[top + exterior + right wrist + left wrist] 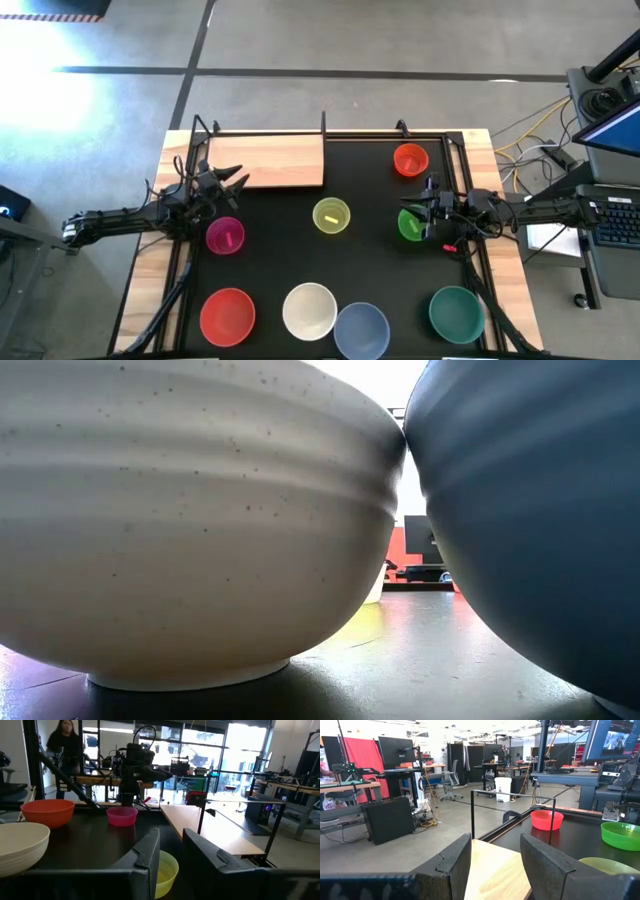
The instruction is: Place and stack bowls onto a shelf
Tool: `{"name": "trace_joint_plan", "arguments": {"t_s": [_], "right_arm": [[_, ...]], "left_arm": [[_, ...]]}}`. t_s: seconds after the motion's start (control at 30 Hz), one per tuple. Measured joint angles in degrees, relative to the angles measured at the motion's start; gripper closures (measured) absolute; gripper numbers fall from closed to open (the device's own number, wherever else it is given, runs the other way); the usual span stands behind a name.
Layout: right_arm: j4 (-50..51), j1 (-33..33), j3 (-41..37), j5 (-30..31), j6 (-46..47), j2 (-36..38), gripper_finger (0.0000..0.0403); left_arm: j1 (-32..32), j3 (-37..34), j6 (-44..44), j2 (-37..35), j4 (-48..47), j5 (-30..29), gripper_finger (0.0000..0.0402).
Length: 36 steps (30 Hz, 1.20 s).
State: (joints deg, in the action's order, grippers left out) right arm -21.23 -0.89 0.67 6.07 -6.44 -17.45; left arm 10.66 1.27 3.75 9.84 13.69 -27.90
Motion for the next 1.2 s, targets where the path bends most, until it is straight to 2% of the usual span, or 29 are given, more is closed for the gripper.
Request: {"name": "trace_joint_plan", "arguments": {"t_s": [0.57,0.83,1.0,1.2], "right_arm": [[0.0,0.0,0.0,0.0,0.0,0.0,0.0328],[0.0,0.0,0.0,0.0,0.0,0.0,0.0328],[0.0,0.0,0.0,0.0,0.0,0.0,0.0328],[0.0,0.0,0.0,0.0,0.0,0.0,0.0328]], "left_arm": [[0.0,0.0,0.5,0.0,0.0,0.0,0.0248],[0.0,0.2,-9.9,0.0,0.7,0.2,0.0248],[0.0,4.6,-14.0,1.8,-5.2,0.2,0.0248],[0.0,13.6,-20.2,7.3,-20.6,0.1,0.0248]]}}
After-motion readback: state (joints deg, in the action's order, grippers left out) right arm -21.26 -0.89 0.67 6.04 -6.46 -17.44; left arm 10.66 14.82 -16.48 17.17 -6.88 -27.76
